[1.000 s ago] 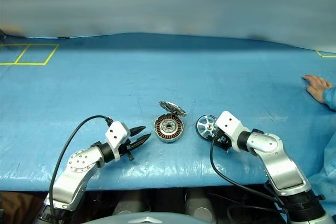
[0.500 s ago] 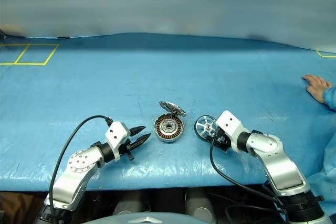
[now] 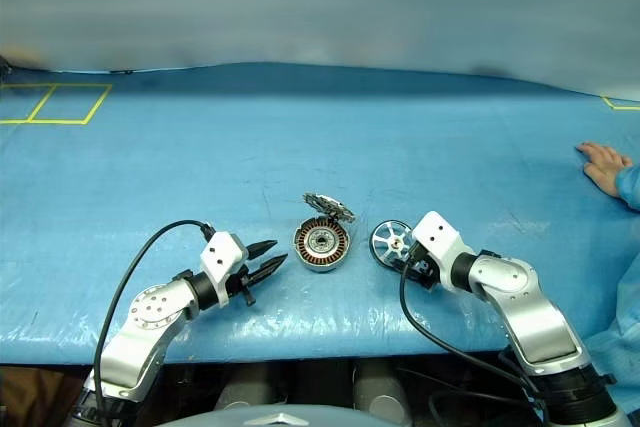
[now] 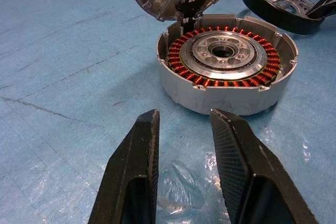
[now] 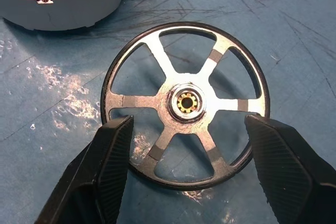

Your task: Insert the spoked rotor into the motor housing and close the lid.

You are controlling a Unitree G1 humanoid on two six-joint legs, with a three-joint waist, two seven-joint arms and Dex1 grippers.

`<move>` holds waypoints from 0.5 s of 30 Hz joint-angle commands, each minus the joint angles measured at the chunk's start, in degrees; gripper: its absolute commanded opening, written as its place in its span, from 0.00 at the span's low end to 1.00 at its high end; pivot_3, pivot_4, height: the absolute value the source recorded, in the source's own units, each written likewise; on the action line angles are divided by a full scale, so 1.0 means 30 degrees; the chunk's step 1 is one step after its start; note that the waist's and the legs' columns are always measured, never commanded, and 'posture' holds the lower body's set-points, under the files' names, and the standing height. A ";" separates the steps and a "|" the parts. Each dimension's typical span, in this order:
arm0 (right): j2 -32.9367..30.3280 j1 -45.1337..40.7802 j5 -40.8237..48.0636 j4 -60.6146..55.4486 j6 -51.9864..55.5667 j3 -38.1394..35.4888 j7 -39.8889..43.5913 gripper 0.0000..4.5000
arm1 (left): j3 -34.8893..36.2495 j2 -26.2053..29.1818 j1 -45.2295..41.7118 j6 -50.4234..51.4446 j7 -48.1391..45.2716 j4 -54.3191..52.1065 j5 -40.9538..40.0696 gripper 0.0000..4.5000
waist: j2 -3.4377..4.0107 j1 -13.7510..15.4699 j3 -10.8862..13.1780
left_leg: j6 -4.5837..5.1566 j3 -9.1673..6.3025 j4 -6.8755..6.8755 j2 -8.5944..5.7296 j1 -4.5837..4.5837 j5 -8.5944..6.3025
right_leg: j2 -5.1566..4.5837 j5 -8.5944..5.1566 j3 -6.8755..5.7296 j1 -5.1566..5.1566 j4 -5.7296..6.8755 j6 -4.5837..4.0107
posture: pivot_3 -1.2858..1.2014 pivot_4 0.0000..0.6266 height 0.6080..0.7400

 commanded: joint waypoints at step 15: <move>0.0252 -0.0345 -0.0117 0.0529 0.0676 0.0468 0.0047 0.26 | -0.0293 -0.0205 -0.0096 -0.0661 0.0236 0.0093 0.0102 0.36 | -0.0032 -0.0022 -0.0019 | 0.0000 0.0010 -0.0004 0.0002 0.0020 -0.0002 | -0.0030 -0.0001 -0.0010 0.0005 -0.0011 0.0000 | 0.52 0.24 1.00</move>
